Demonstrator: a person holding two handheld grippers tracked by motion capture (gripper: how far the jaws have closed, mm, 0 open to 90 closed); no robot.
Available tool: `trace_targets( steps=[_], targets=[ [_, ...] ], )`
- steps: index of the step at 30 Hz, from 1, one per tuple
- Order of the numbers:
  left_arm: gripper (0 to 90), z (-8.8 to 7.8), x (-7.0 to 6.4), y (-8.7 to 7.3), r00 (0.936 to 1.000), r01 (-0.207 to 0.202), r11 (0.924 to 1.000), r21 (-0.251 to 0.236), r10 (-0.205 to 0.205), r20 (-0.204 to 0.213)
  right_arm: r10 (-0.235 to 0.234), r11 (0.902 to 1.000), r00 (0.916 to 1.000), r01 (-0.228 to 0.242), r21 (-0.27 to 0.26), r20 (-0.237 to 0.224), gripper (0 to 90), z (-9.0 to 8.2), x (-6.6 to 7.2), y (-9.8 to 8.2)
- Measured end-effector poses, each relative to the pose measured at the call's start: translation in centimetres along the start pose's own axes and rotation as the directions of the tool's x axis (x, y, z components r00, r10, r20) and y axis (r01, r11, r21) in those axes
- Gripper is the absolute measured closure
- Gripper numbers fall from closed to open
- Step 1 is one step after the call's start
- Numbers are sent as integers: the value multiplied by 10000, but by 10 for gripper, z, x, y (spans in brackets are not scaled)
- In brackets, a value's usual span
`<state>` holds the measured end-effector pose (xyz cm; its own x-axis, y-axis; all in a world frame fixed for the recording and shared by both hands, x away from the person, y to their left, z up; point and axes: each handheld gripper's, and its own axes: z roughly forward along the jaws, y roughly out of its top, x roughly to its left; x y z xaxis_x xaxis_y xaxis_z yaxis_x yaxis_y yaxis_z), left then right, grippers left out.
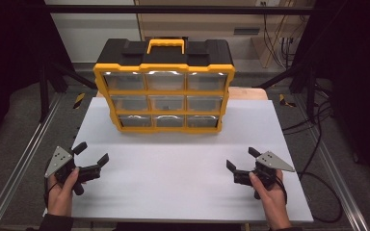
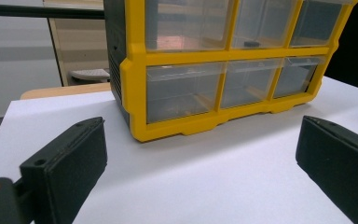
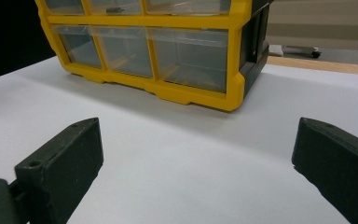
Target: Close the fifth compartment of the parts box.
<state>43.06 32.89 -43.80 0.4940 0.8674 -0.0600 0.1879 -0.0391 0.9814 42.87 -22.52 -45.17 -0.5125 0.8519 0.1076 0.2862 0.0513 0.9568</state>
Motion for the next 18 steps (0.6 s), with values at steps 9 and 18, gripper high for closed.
trace_targets(
  steps=[9,18],
  targets=[
    [17,-2,-4,-5,9999,-58,10000,1,58,154,64,10000,9999,-65,69,144,24,1,0,-1],
    [17,-3,-14,-10,9987,-280,9996,60,277,429,58,9990,10000,-59,432,36,32,2,1,-4]
  ],
)
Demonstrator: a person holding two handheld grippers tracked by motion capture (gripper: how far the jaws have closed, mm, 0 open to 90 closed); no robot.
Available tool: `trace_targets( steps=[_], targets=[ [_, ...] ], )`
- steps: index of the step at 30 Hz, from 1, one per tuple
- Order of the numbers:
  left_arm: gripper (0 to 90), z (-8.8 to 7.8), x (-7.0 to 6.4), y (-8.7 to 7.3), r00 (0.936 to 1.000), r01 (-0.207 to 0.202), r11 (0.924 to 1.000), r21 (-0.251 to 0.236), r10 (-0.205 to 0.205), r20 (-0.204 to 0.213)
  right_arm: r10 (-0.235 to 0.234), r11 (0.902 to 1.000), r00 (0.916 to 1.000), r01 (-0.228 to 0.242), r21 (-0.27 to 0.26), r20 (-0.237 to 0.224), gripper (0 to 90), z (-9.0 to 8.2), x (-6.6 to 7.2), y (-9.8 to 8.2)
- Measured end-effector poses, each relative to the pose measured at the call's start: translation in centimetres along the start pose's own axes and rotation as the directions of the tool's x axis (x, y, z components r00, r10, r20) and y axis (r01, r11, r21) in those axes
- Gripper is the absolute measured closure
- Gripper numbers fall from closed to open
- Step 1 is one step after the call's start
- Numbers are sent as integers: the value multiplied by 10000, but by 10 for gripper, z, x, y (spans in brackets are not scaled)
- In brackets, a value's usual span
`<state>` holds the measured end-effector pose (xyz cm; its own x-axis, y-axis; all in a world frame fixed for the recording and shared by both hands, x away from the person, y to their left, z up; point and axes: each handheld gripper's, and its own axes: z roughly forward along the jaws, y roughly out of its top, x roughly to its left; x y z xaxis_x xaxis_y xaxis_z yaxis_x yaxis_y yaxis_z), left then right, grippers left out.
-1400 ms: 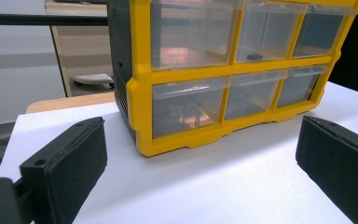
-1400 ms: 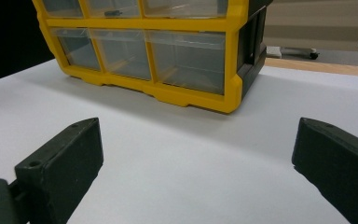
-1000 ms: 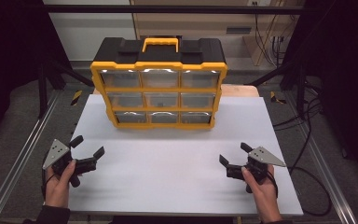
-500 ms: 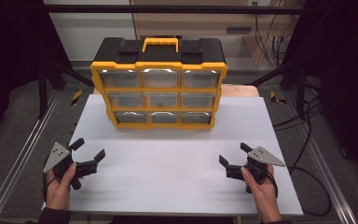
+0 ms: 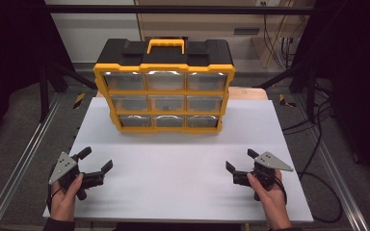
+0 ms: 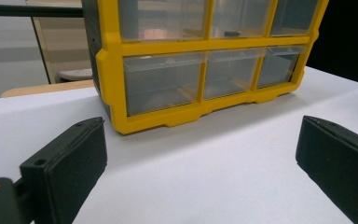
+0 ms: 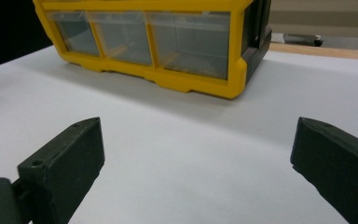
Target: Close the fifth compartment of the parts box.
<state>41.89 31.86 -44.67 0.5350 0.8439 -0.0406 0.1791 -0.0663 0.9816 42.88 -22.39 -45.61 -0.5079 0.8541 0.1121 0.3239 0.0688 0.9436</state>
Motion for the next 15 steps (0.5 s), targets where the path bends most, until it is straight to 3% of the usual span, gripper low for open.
trace_targets(
  steps=[5,13,15],
  targets=[
    [19,-1,-8,-1,9999,44,10000,33,-45,154,-410,9990,9991,413,186,-121,43,-4,1,-4],
    [14,-13,-13,6,9997,-240,9990,-367,238,-45,-272,9991,9991,282,-318,313,50,-16,-10,-8],
    [14,-12,-12,5,9999,-32,9993,-368,26,-159,-188,9991,9990,203,-376,401,50,-17,-12,-8]
  ],
)
